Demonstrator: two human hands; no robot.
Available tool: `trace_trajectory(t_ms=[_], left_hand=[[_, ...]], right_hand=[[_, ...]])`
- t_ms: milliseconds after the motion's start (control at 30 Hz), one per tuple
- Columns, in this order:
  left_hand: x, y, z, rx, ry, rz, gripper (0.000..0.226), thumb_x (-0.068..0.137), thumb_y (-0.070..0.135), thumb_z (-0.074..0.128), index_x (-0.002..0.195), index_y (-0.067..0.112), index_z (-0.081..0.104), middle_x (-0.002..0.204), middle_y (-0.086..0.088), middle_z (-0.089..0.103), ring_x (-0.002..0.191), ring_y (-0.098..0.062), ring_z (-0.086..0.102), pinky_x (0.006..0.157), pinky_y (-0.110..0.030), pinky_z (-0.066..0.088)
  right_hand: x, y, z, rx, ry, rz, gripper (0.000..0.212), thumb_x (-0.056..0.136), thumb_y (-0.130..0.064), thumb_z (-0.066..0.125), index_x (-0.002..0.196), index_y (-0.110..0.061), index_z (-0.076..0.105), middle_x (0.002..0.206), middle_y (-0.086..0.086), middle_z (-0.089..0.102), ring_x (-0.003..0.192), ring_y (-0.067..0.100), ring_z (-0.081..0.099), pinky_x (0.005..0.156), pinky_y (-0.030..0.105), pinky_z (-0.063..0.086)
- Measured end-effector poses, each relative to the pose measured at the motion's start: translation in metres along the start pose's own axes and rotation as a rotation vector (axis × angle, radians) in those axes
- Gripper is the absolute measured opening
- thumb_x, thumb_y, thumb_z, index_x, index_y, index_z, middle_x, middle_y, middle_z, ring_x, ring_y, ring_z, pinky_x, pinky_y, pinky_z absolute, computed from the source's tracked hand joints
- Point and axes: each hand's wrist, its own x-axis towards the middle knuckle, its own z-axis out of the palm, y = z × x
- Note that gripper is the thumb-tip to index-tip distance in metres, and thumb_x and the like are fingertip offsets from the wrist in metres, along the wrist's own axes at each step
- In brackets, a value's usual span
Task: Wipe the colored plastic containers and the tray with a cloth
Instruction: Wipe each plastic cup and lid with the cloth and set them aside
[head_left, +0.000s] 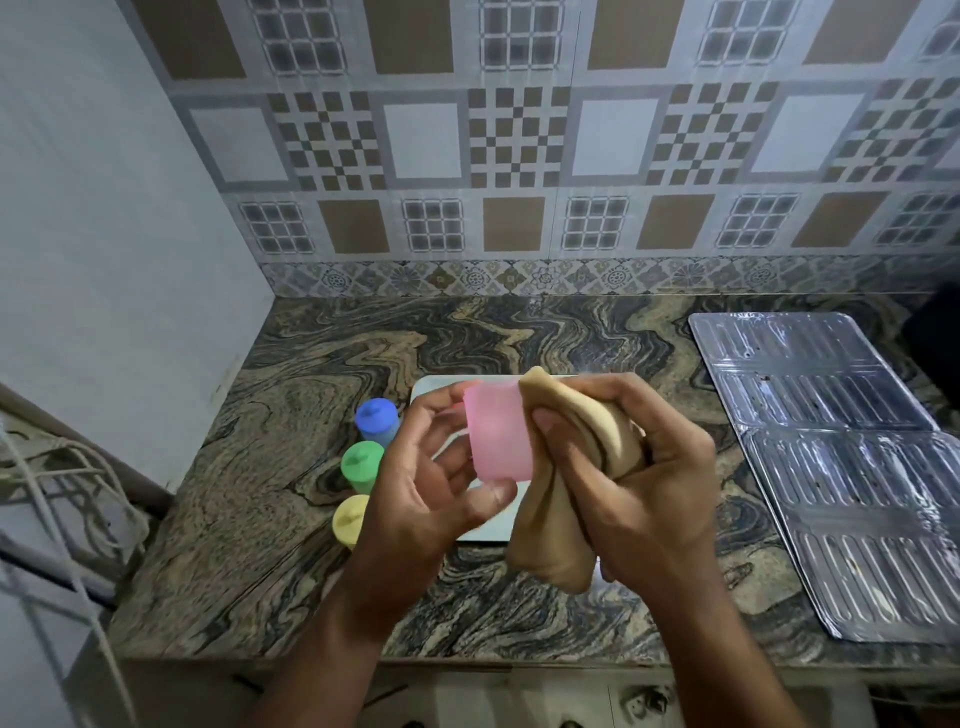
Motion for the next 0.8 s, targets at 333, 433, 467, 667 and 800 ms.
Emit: trace_trajectory(t_ms=[333, 433, 467, 667, 800], left_hand=[[0.008, -0.003, 0.011, -0.364, 0.052, -0.258, 0.108, 0.066, 0.046, 0.098, 0.150, 0.002, 0.046, 0.149, -0.027, 0.057, 0.142, -0.042, 0.052, 0.118, -0.055, 0.044], [0.008, 0.001, 0.012, -0.544, 0.010, -0.269, 0.100, 0.066, 0.045, 0.097, 0.147, 0.004, 0.054, 0.149, -0.024, 0.059, 0.133, -0.034, 0.062, 0.108, -0.044, 0.055], [0.008, 0.003, 0.014, -0.564, -0.009, -0.262, 0.095, 0.068, 0.046, 0.095, 0.145, 0.004, 0.057, 0.147, -0.024, 0.060, 0.131, -0.033, 0.064, 0.110, -0.044, 0.053], [0.013, -0.003, 0.023, -0.715, 0.021, -0.337, 0.101, 0.065, 0.051, 0.096, 0.147, 0.006, 0.058, 0.139, -0.018, 0.065, 0.130, -0.028, 0.059, 0.127, -0.050, 0.031], [0.017, -0.003, 0.024, -0.749, 0.149, -0.303, 0.092, 0.053, 0.045, 0.102, 0.130, 0.004, 0.071, 0.117, -0.016, 0.075, 0.102, -0.024, 0.075, 0.102, -0.044, 0.059]], right_hand=[[0.006, 0.005, -0.001, -0.011, 0.011, 0.029, 0.016, 0.088, -0.012, 0.079, 0.103, -0.019, 0.078, 0.089, -0.007, 0.078, 0.079, 0.009, 0.072, 0.072, 0.028, 0.056], [0.005, 0.012, -0.001, 0.006, 0.008, 0.083, 0.013, 0.086, -0.014, 0.075, 0.099, -0.018, 0.077, 0.083, -0.008, 0.076, 0.075, 0.005, 0.069, 0.069, 0.023, 0.053], [0.003, 0.014, -0.001, 0.048, 0.005, 0.112, 0.012, 0.087, -0.014, 0.074, 0.099, -0.016, 0.077, 0.083, -0.008, 0.076, 0.075, 0.004, 0.068, 0.070, 0.021, 0.052], [-0.014, 0.024, 0.008, 0.280, 0.049, 0.282, 0.010, 0.094, -0.008, 0.074, 0.103, -0.006, 0.077, 0.092, 0.009, 0.079, 0.081, 0.011, 0.071, 0.073, 0.026, 0.056], [-0.023, 0.030, 0.014, 0.264, 0.016, 0.348, 0.007, 0.093, -0.011, 0.077, 0.098, -0.007, 0.077, 0.089, 0.010, 0.078, 0.079, 0.011, 0.070, 0.073, 0.027, 0.057]])
